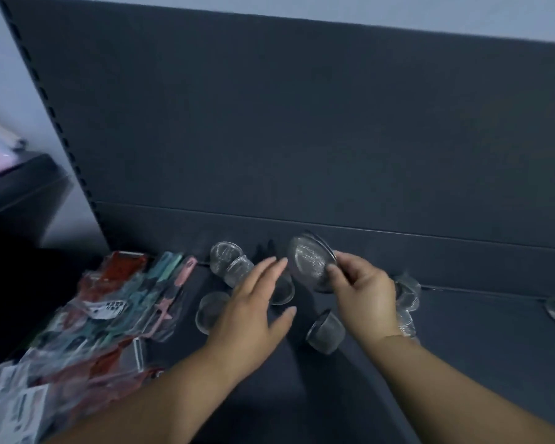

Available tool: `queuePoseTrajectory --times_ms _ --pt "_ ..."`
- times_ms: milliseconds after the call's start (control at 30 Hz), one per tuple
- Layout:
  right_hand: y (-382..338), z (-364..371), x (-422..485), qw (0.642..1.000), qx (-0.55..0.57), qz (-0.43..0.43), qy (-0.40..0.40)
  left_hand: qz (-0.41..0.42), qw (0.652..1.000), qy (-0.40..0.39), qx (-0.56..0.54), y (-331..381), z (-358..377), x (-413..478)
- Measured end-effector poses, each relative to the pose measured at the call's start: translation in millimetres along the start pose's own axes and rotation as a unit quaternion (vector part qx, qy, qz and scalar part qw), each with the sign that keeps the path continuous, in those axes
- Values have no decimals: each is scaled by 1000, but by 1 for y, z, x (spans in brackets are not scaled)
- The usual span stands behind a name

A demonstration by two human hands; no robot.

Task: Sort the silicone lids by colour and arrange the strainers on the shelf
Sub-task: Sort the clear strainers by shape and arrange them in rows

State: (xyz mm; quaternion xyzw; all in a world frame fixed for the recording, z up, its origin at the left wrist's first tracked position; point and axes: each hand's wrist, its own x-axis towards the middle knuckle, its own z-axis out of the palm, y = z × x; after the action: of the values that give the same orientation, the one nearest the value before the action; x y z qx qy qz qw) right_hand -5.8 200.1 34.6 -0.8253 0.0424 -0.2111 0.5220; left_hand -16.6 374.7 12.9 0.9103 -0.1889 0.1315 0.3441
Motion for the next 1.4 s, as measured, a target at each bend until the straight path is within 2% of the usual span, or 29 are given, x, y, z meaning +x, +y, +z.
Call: queuePoseTrajectory --times_ms 100,200,267,300,367,567,767,867,967,1033,1233,1400 --pt "-14 10 -21 979 168 106 -54 20 999 11 -30 0 -7 3" --pt "-13 21 -37 919 303 225 -112 28 999 -1 -38 -7 -13 -4" --pt "-9 24 -43 883 344 280 -152 21 999 -18 -39 -11 -15 -15" --pt "-8 24 -46 877 343 292 -169 15 999 -24 -38 -13 -15 -21" --pt "-3 25 -52 880 323 294 -187 -4 999 -36 -29 -17 -12 -30" --pt "21 25 -68 928 189 266 -178 -64 996 -60 8 -19 -4 -52" --pt "30 18 -71 970 -33 154 -187 -134 986 -83 55 -29 -18 -59" --pt "28 10 -73 955 -150 81 -243 -164 974 -124 91 -32 -17 -64" --pt "32 14 -76 914 -263 1 -310 -181 969 -143 87 -35 -11 -69" --pt "33 20 -79 901 -279 -30 -330 -185 968 -146 84 -36 -10 -70" --pt "35 42 -67 862 -306 -46 -402 -193 970 -128 70 -42 -14 -68" --pt "37 47 -71 877 -287 -56 -381 -185 975 -108 51 -45 -16 -67"
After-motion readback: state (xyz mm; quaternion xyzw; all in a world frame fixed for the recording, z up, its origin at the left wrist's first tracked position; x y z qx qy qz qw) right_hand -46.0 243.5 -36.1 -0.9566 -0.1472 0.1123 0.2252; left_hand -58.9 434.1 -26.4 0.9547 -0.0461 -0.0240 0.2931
